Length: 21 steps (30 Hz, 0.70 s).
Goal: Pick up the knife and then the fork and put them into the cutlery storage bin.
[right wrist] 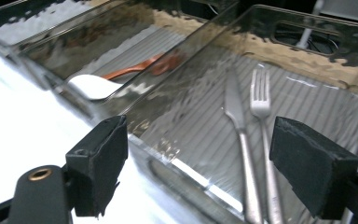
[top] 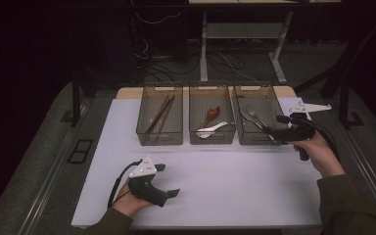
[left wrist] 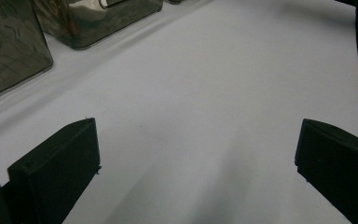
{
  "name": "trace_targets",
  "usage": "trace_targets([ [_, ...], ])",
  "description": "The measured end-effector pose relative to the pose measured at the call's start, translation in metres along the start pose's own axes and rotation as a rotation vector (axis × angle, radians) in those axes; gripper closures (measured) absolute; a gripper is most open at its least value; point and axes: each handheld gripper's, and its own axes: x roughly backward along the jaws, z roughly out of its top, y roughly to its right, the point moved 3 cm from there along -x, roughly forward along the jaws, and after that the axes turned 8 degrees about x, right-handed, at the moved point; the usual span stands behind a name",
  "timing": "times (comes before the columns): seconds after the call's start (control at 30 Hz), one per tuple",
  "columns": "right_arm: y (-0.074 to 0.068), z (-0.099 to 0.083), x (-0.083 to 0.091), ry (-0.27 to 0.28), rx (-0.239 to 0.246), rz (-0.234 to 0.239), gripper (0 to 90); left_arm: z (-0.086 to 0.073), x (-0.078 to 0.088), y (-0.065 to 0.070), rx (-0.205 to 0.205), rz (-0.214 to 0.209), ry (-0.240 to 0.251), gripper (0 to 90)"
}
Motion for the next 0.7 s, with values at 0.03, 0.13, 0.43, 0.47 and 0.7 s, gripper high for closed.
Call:
trace_targets([
  [0.03,-0.004,-0.002,0.001,0.004,0.008,0.006,18.5,0.0,0.0,0.0,0.001,0.0,0.003,0.0],
  [0.13,-0.014,-0.007,0.003,0.011,0.02,0.023,18.3,0.0,0.0,0.0,0.001,0.001,0.003,0.0],
  [0.43,-0.041,-0.022,0.012,0.03,0.037,0.063,17.1,0.0,0.003,0.001,-0.007,-0.001,0.009,0.0],
  [0.47,-0.044,-0.024,0.013,0.031,0.04,0.064,17.1,0.0,0.003,0.001,-0.007,-0.001,0.009,0.0],
  [0.7,-0.06,-0.038,0.015,0.041,0.049,0.088,17.1,-0.001,0.004,0.002,-0.01,-0.005,0.007,0.0],
])
